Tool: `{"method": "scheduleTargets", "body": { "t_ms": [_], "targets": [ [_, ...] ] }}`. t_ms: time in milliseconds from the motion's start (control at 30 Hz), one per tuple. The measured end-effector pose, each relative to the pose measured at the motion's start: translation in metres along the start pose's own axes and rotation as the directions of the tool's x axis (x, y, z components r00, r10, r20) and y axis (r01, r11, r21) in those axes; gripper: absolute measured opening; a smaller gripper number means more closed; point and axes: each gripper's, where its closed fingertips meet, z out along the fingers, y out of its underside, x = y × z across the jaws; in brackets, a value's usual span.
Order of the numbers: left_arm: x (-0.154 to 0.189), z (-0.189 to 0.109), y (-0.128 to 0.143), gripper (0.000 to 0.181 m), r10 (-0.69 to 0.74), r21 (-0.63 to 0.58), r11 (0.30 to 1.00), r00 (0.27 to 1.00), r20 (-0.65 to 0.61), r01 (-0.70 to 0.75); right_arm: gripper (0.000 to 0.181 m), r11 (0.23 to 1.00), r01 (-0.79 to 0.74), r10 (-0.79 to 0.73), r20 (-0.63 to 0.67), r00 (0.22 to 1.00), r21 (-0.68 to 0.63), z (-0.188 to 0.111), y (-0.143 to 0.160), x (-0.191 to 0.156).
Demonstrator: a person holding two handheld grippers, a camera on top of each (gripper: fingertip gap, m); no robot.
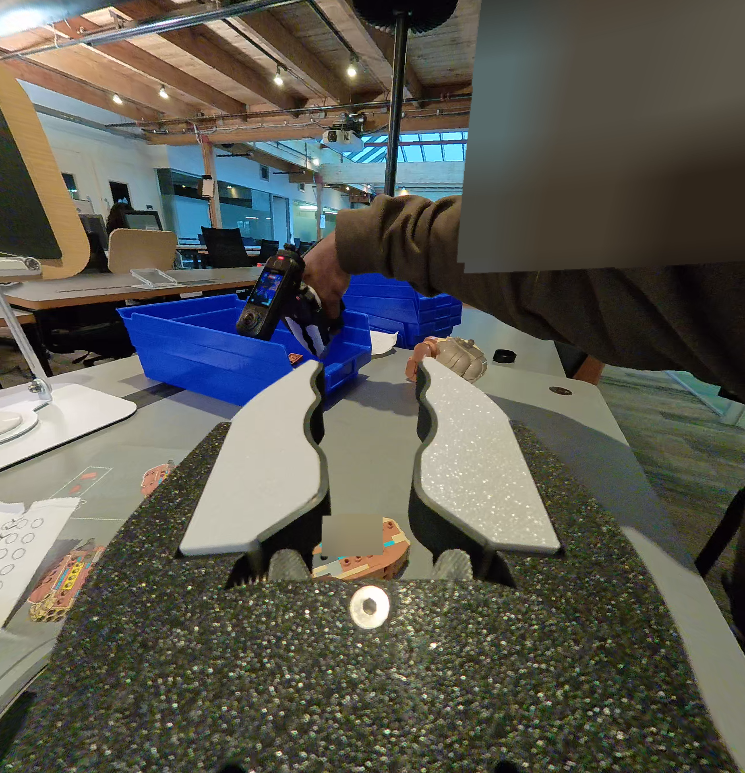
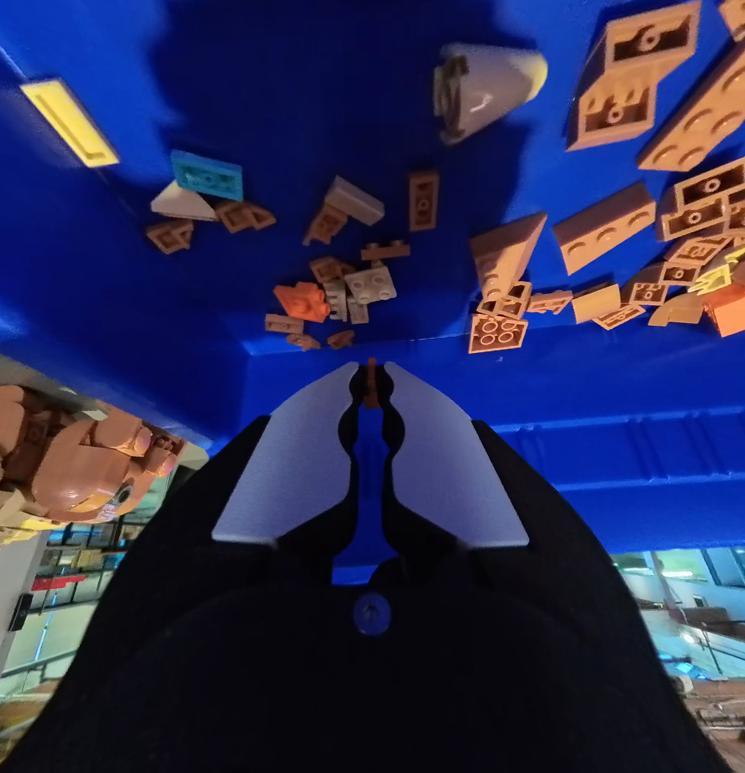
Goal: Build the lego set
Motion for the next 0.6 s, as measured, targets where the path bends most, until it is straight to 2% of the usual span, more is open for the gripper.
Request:
{"method": "scheduleTargets", "body": {
  "t_ms": [67,133,233,300,367,500,600],
  "targets": [
    [-0.001,0.0,0.0,0.042,-0.003,0.001,1.0,1.0,0.002,0.003,0.006,0.999,-0.008,0.008,0.01,1.0,0.044,-0.005,-0.002,-0.002],
    [-0.001,-0.001,0.0,0.042,-0.004,0.002,1.0,1.0,0.004,0.004,0.006,0.989,-0.032,0.027,0.034,0.999,0.147,-0.018,-0.008,-0.006],
    [-0.001,-0.001,-0.002,0.042,-0.008,0.008,1.0,1.0,0.0,0.008,0.006,0.943,-0.077,0.054,0.079,0.995,0.324,-0.04,-0.017,-0.011],
    [0.001,-0.001,-0.003,0.042,-0.008,0.011,1.0,1.0,-0.005,0.008,0.006,0.918,-0.094,0.054,0.115,0.992,0.385,-0.046,-0.02,-0.017],
    [0.002,0.0,-0.003,0.042,-0.004,0.008,1.0,1.0,-0.008,0.004,0.006,0.921,-0.134,0.075,0.171,0.982,0.365,-0.041,-0.021,-0.027],
    [0.003,0.0,-0.001,0.042,0.001,0.002,1.0,1.0,-0.009,-0.001,0.011,0.925,-0.284,0.224,0.241,0.944,0.252,-0.023,-0.017,-0.027],
    [0.002,0.0,0.0,0.042,0.005,0.0,1.0,1.0,-0.005,-0.005,0.013,0.923,-0.276,0.213,0.24,0.947,0.269,-0.019,-0.024,-0.027]
  ]
}}
